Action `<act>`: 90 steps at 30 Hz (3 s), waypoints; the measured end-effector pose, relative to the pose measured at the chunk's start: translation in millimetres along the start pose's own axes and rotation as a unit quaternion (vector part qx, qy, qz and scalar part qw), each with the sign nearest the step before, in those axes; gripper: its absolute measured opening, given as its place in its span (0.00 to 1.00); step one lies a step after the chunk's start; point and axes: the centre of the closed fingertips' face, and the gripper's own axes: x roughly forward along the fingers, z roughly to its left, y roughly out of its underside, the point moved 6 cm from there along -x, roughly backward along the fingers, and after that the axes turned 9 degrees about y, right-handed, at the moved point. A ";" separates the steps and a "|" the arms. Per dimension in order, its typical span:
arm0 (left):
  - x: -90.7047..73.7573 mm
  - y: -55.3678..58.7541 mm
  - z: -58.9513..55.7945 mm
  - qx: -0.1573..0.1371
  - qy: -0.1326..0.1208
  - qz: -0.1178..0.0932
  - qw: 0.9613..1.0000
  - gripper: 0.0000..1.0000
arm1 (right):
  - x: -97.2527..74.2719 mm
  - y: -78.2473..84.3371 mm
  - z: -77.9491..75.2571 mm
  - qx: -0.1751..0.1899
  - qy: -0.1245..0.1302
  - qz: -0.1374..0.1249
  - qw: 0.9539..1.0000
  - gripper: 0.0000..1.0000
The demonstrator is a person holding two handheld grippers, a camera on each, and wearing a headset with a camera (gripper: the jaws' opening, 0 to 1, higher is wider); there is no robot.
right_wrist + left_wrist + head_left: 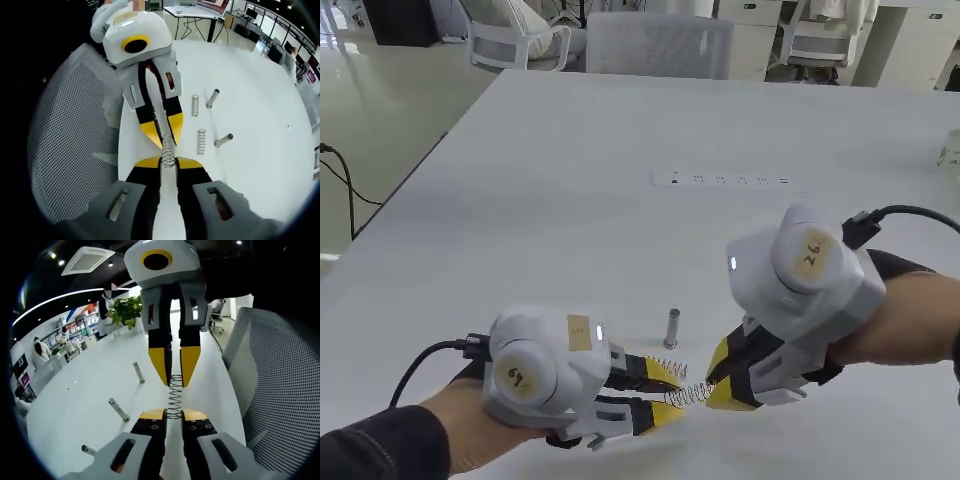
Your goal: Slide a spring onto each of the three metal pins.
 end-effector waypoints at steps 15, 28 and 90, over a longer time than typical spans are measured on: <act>-2.3 -4.8 2.4 -0.014 -0.005 -0.022 1.000 0.08 | -7.4 -17.9 -2.6 0.006 0.012 -0.039 0.999 0.13; -1.8 -5.9 0.9 -0.014 -0.004 -0.027 1.000 0.08 | 0.2 -14.9 0.0 0.005 0.010 -0.030 0.999 0.14; -35.1 17.3 10.2 -0.112 -0.059 -0.057 0.990 0.48 | -9.1 9.2 -15.0 0.036 0.037 0.006 0.999 0.13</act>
